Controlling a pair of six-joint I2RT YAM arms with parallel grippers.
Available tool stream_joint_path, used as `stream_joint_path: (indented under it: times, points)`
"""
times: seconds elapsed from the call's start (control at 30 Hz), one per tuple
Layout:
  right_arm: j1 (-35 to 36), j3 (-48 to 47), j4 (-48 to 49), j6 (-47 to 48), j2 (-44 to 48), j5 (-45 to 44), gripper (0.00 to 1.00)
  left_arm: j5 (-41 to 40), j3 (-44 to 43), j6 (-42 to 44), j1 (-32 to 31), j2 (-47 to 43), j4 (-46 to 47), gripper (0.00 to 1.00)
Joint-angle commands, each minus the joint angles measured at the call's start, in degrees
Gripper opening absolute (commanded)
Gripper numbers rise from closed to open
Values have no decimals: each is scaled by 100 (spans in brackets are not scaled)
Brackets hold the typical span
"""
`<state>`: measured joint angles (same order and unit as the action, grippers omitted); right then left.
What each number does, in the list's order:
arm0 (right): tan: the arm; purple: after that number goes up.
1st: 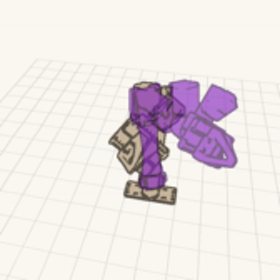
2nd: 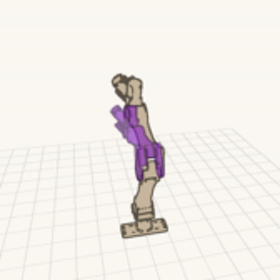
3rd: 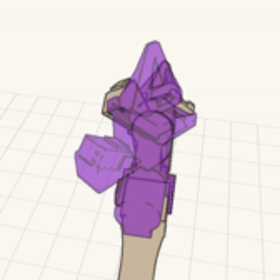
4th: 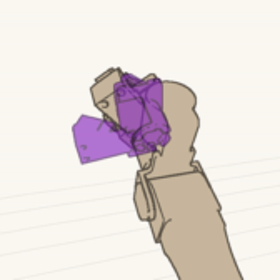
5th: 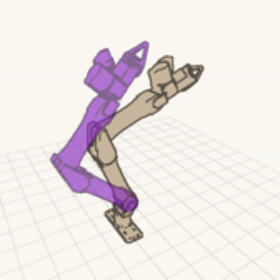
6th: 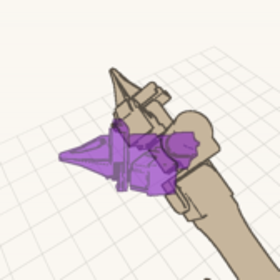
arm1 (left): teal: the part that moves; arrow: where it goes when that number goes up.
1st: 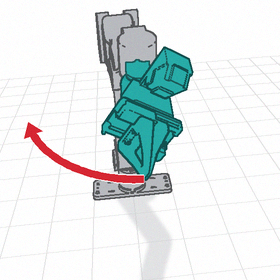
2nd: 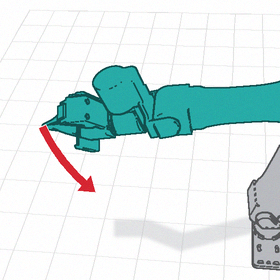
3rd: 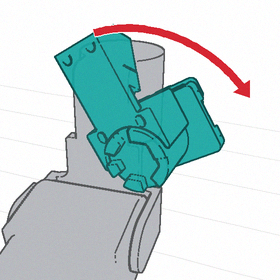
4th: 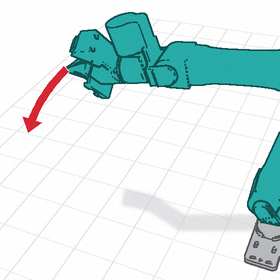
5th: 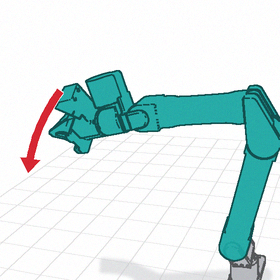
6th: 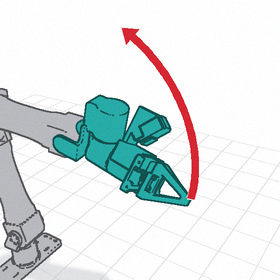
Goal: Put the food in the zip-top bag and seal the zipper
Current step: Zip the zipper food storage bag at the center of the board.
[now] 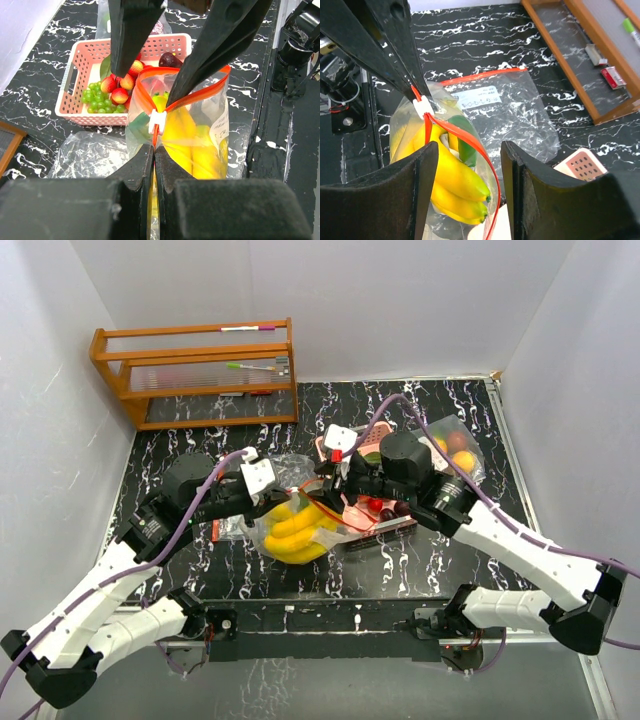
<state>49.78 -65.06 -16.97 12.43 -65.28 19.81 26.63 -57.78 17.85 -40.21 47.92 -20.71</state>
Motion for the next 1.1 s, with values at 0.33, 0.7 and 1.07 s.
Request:
stream_joint_path:
  times: [0.33, 0.7, 1.07]
  points:
    - [13, -713, -771, 907, 311, 436, 67, 373, -383, 60, 4, 49, 260, 0]
    - [6, -1991, -1625, 1310, -489, 1421, 59, 537, -350, 158, 4, 56, 170, 0]
    - [2, -1985, -1734, 1385, -699, 1794, 51, 541, -322, 201, 4, 63, 188, 0]
